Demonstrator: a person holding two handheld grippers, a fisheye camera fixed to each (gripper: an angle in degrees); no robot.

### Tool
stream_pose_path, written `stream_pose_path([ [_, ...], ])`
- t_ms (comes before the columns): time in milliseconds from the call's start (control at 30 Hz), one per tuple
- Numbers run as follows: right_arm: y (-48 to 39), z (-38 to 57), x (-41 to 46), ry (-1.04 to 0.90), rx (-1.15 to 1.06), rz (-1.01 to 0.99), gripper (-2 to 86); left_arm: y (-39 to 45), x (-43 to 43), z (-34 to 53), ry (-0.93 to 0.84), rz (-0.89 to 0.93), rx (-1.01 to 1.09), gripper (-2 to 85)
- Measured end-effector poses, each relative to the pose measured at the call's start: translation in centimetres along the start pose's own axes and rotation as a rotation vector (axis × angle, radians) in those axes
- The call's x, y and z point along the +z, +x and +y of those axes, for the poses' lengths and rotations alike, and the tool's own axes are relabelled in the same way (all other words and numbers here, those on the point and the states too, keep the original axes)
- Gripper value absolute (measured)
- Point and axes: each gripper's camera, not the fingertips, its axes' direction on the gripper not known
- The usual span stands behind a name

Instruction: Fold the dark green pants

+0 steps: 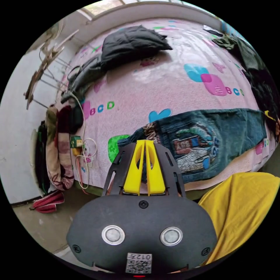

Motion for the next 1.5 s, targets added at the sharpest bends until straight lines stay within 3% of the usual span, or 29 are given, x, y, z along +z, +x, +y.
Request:
stream_pose_path([
  [100,1.7,1.4,-2.7,0.116,0.053,0.014,2.3,4.9,0.1,-0.8,0.017,0.230,0.132,-0.2],
  [200,1.0,2.7,-4.0,0.123,-0.016,-0.066,1.3,9.1,2.5,-1.5,-0.044,0.203,0.246,-0.2],
  [333,-3.3,4.9,-1.8,-0.023,-0.203,-0.104,0.7,10.6,6.5,-2.4,-0.145,0.159,0.248,-0.1],
  [467,-7.1,7.5,2.3,-0.177,-0.361,0.194,0.4,9.9,8.5,-3.1,-0.189,0.233,0.202,0.1],
  [567,-6.6,9.1,4.8,-0.271,-0.460,0.297,0.2,9.4,9.1,-3.2,-0.195,0.270,0.184,0.2],
  [800,-4.9,9.0,3.4,-0.349,-0.674,0.270,0.0,9.9,9.7,-3.3,-0.193,0.245,0.173,0.3],
  [900,-2.5,7.5,0.2,-0.290,-0.554,0.250,0.0,10.6,9.8,-3.5,-0.191,0.202,0.197,0.3],
  [1033,7.6,7.8,-7.8,-0.053,-0.147,0.019,0.2,10.5,10.3,-3.9,-0.206,0.215,0.183,0.3],
  [1167,15.5,12.3,-8.3,-0.040,0.092,-0.121,1.1,9.3,11.1,-4.5,-0.238,0.287,0.126,0.2],
  [1333,20.2,16.4,-7.8,0.046,0.240,-0.304,3.6,8.5,9.4,-3.9,-0.164,0.300,0.031,0.0],
  [1400,20.9,16.9,-7.9,0.068,0.241,-0.312,4.4,9.0,7.3,-2.9,-0.078,0.298,0.036,-0.1],
  [1500,21.2,16.4,-7.1,0.032,0.208,-0.305,5.3,10.8,7.6,-2.1,-0.106,0.348,0.081,-0.1],
])
